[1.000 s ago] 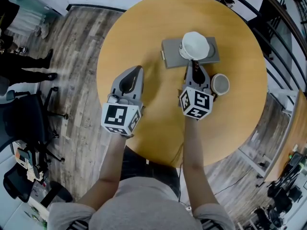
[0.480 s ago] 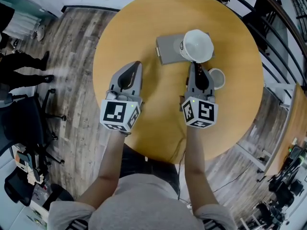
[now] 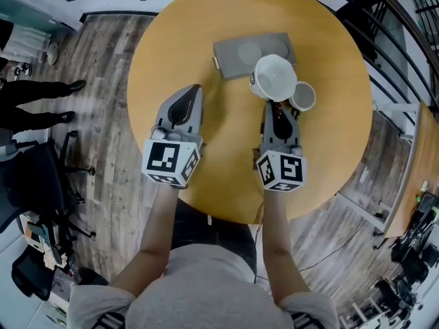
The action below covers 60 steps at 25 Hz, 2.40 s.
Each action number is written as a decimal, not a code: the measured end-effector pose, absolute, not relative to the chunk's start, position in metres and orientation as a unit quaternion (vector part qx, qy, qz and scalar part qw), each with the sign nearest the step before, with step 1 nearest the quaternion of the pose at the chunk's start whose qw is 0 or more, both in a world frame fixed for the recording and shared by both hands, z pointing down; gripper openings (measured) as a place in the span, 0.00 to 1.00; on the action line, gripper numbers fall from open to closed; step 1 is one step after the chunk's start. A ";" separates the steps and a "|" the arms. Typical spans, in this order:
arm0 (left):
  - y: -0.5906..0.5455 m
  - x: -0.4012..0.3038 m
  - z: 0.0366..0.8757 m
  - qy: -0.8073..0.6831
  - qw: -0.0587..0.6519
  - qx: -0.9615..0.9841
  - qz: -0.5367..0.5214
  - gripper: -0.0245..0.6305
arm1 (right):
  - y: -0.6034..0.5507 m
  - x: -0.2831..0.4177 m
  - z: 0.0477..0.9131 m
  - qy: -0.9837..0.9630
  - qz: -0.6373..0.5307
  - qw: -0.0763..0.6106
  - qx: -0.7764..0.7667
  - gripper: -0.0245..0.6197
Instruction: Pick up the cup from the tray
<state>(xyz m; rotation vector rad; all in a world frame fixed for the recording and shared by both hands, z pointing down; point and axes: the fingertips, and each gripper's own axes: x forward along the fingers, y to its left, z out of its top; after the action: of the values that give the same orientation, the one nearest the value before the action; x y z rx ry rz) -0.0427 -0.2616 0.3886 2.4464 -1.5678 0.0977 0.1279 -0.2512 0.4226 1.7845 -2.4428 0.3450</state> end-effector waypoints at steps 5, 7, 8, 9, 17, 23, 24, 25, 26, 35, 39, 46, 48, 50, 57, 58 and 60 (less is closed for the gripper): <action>-0.252 -0.040 0.391 -0.533 0.118 0.837 0.042 0.05 | -0.229 0.127 0.447 -0.797 0.149 0.056 0.583 0.09; -0.248 -0.038 0.394 -0.533 0.119 0.837 0.047 0.05 | -0.223 0.127 0.457 -0.797 0.157 0.064 0.580 0.09; -0.246 -0.036 0.395 -0.531 0.119 0.837 0.048 0.05 | -0.220 0.126 0.461 -0.796 0.161 0.067 0.579 0.09; -0.244 -0.035 0.395 -0.530 0.119 0.838 0.049 0.05 | -0.218 0.127 0.465 -0.795 0.167 0.068 0.579 0.09; -0.236 -0.036 0.396 -0.537 0.113 0.835 0.046 0.05 | -0.216 0.127 0.494 -0.790 0.192 0.082 0.576 0.09; -0.234 -0.040 0.399 -0.540 0.116 0.832 0.048 0.05 | -0.219 0.123 0.516 -0.790 0.200 0.107 0.569 0.09; -0.234 -0.041 0.399 -0.541 0.116 0.832 0.048 0.05 | -0.219 0.123 0.519 -0.789 0.202 0.111 0.569 0.09; -0.233 -0.041 0.399 -0.541 0.116 0.832 0.047 0.05 | -0.219 0.123 0.521 -0.789 0.202 0.114 0.570 0.09; -0.233 -0.042 0.399 -0.542 0.116 0.831 0.047 0.05 | -0.218 0.122 0.523 -0.788 0.201 0.117 0.569 0.09; -0.233 -0.042 0.401 -0.542 0.121 0.831 0.047 0.05 | -0.212 0.113 0.528 -0.799 0.146 0.163 0.560 0.09; -0.232 -0.040 0.401 -0.539 0.122 0.832 0.047 0.05 | -0.209 0.112 0.532 -0.800 0.133 0.166 0.561 0.09; -0.231 -0.040 0.407 -0.540 0.124 0.831 0.054 0.05 | -0.205 0.109 0.536 -0.801 0.102 0.184 0.560 0.09; -0.230 -0.041 0.409 -0.542 0.127 0.829 0.054 0.05 | -0.202 0.107 0.538 -0.800 0.099 0.190 0.560 0.09; -0.230 -0.041 0.409 -0.543 0.129 0.828 0.052 0.05 | -0.201 0.107 0.541 -0.797 0.101 0.192 0.564 0.09; -0.229 -0.043 0.409 -0.543 0.129 0.828 0.050 0.05 | -0.198 0.111 0.551 -0.785 0.111 0.198 0.577 0.09; -0.229 -0.043 0.409 -0.543 0.129 0.828 0.050 0.05 | -0.198 0.110 0.551 -0.784 0.112 0.198 0.577 0.09; -0.228 -0.044 0.409 -0.543 0.128 0.828 0.050 0.05 | -0.198 0.111 0.551 -0.783 0.119 0.192 0.580 0.09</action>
<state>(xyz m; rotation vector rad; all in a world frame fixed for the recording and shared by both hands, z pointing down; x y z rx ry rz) -0.0439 -0.2282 0.4085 2.4101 -1.5793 0.1467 0.1106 -0.1983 0.5512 1.6283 -2.1982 0.3344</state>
